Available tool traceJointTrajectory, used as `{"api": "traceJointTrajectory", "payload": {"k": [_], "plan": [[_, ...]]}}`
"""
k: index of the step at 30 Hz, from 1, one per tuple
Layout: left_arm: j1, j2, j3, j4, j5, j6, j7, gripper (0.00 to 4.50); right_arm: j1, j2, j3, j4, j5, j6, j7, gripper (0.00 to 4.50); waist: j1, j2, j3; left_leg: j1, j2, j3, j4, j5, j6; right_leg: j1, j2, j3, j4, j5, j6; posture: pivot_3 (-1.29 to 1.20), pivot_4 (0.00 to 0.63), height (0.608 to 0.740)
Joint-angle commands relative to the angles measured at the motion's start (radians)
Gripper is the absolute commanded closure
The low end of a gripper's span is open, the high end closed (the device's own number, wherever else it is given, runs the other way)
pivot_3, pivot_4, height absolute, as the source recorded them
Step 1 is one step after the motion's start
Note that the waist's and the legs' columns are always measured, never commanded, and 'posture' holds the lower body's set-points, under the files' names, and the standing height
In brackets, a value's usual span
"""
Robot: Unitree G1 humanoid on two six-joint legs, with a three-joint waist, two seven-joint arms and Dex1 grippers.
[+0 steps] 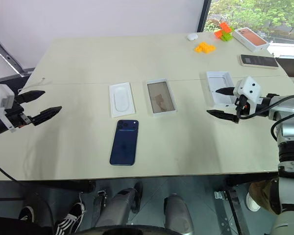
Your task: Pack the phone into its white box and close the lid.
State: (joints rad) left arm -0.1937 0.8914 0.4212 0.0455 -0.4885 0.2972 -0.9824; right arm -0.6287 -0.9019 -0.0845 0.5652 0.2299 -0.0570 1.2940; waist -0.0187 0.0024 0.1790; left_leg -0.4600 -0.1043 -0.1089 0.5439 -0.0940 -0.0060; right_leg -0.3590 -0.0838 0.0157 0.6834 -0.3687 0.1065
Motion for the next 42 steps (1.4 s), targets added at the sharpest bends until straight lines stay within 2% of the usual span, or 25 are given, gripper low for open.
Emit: {"api": "traceJointTrajectory", "payload": {"k": [1,15,22,33,42], "plan": [[-0.014,0.008,0.015,-0.004,-0.003,-0.007,0.003,0.07,-0.019,0.0,-0.017,-0.027,0.008,-0.01,-0.007,0.05,-0.001,0.0,0.0,0.0,0.0,0.0,0.0,0.0,0.0,0.0,0.0,0.0,0.0,0.0,0.0,0.0,0.15,0.74],[0.015,0.0,0.01,-0.041,-0.003,0.008,0.037,0.07,-0.04,0.022,-0.001,-0.018,-0.013,-0.016,-0.018,0.05,-0.001,0.0,0.0,0.0,0.0,0.0,0.0,0.0,0.0,0.0,0.0,0.0,0.0,0.0,0.0,0.0,0.15,0.74],[-0.021,-0.005,-0.013,-0.035,-0.007,0.037,0.053,0.07,-0.028,0.034,-0.003,-0.036,-0.016,-0.002,-0.035,0.05,0.0,0.0,0.0,0.0,0.0,0.0,0.001,0.0,0.0,0.0,0.0,0.0,0.0,0.0,0.0,0.0,0.15,0.74],[-0.036,-0.016,-0.044,-0.044,-0.005,0.074,0.068,0.07,-0.025,0.044,0.013,-0.104,-0.016,0.1,-0.059,0.05,-0.002,0.0,0.0,0.0,0.0,0.0,0.001,0.0,0.0,0.0,0.0,0.0,0.001,0.0,0.0,0.0,0.15,0.74],[-0.066,-0.07,-0.075,-0.084,0.012,0.121,0.167,0.07,-0.024,0.092,0.03,-0.194,-0.016,0.211,-0.122,0.05,0.002,0.0,0.0,0.0,0.0,0.0,0.001,0.0,0.001,0.0,0.0,0.0,0.001,0.0,0.001,0.0,0.15,0.74]]}}
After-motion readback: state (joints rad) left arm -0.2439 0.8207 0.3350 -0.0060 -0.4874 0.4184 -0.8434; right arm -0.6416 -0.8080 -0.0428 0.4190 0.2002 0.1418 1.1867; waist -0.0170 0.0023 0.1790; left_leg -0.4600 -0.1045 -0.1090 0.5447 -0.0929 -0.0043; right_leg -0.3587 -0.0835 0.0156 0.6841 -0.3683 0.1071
